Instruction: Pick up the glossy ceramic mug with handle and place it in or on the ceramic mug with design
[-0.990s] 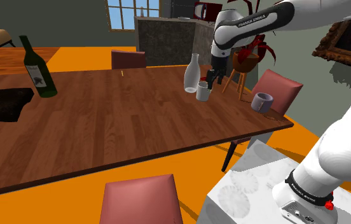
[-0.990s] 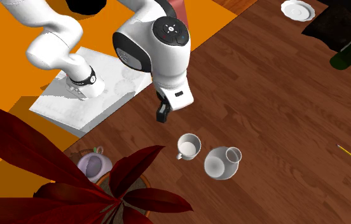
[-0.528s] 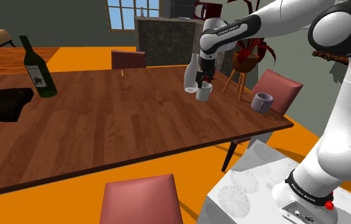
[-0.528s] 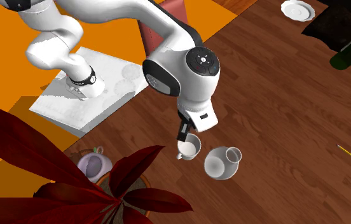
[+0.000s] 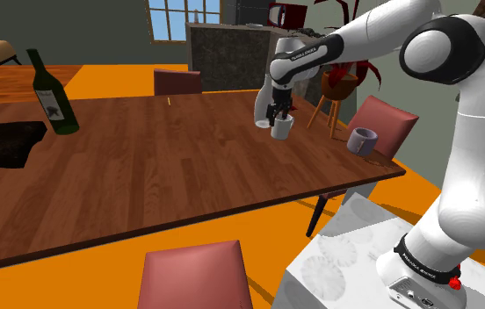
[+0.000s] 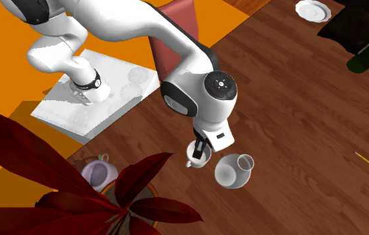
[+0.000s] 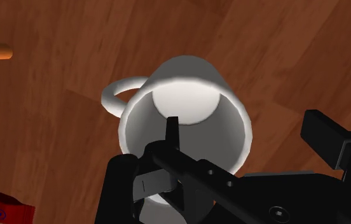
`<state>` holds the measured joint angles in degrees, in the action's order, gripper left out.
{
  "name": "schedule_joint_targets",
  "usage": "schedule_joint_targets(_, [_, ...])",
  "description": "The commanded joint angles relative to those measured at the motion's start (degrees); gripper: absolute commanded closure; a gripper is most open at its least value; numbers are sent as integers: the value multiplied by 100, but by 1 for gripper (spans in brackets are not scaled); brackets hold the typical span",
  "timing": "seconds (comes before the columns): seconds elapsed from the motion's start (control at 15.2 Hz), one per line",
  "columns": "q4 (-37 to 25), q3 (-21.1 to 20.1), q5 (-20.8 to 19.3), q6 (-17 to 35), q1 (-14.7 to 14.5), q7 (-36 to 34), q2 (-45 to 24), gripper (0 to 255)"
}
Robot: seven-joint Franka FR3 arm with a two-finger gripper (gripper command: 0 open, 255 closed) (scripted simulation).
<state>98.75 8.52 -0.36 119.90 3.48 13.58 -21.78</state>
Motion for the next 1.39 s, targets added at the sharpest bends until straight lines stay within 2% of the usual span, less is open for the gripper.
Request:
schedule_joint_targets(0.0, [105, -1, 6, 156, 6, 4, -49, 0])
schedule_joint_targets(0.53, [123, -2, 9, 192, 8, 5, -67, 0])
schedule_joint_targets(0.59, [123, -2, 9, 192, 8, 5, -67, 255])
schedule_joint_targets(1.19, [124, -2, 9, 193, 8, 5, -68, 255])
schedule_joint_targets(1.32, [61, 2, 1, 64, 5, 6, -2, 255])
